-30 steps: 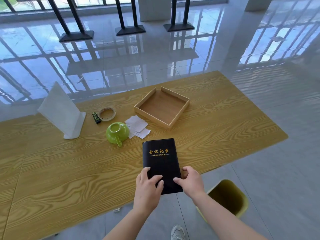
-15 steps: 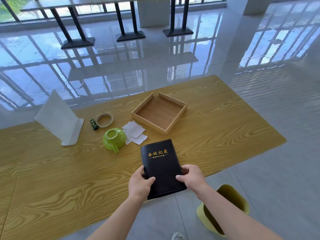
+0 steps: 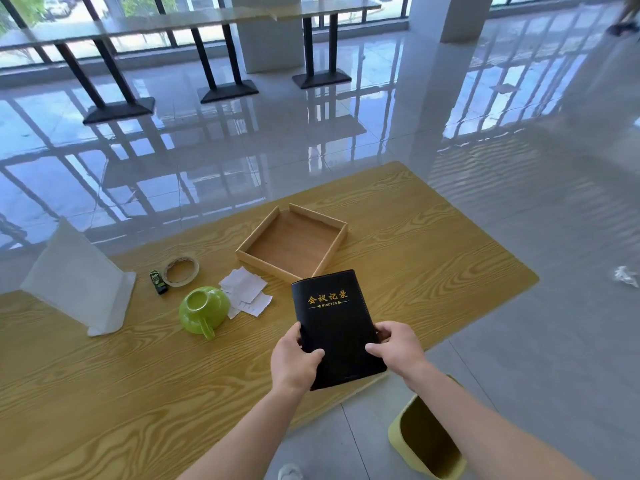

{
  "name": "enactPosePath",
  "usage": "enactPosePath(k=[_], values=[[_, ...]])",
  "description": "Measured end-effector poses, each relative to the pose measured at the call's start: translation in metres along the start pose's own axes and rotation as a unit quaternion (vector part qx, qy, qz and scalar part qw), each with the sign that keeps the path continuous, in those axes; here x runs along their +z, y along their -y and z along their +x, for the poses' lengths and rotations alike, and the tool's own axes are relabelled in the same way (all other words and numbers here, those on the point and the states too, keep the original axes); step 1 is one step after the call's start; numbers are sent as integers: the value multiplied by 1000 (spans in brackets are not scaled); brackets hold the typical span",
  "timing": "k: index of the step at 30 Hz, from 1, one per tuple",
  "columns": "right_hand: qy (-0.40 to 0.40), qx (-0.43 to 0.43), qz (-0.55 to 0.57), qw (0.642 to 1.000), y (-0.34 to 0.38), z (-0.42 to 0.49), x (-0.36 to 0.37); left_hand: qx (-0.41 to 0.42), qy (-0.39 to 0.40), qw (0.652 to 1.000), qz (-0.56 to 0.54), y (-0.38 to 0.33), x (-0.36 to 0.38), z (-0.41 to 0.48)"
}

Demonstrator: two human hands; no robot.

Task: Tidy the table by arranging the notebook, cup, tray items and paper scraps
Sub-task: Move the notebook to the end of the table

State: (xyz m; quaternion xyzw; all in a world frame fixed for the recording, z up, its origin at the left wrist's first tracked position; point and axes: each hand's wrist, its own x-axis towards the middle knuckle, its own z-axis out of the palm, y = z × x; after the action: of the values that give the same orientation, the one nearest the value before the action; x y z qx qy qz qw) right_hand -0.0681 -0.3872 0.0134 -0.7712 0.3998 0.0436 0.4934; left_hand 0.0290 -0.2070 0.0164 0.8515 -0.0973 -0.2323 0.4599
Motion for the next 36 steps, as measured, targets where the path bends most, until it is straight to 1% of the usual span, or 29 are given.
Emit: enactPosePath(k=[6,14,19,25,31,36], values=[[-49,38,16,998,8,6,-10,37,52,998,18,-16,2,30],[-72,68,37,994,17,30,-39,63,97,993,10,-49,15,62],[-83,57,25,995,17,67,-67,71,92,993,30,-73,42,91],[-72,42,20,996,9,132,-117,42,73,996,24,-111,92,131],[-66,45,2,997,-2,190,-171,25,56,998,32,-149,150,169],[-65,58,-20,996,-15,226,-209,13,63,997,53,-174,193,192]])
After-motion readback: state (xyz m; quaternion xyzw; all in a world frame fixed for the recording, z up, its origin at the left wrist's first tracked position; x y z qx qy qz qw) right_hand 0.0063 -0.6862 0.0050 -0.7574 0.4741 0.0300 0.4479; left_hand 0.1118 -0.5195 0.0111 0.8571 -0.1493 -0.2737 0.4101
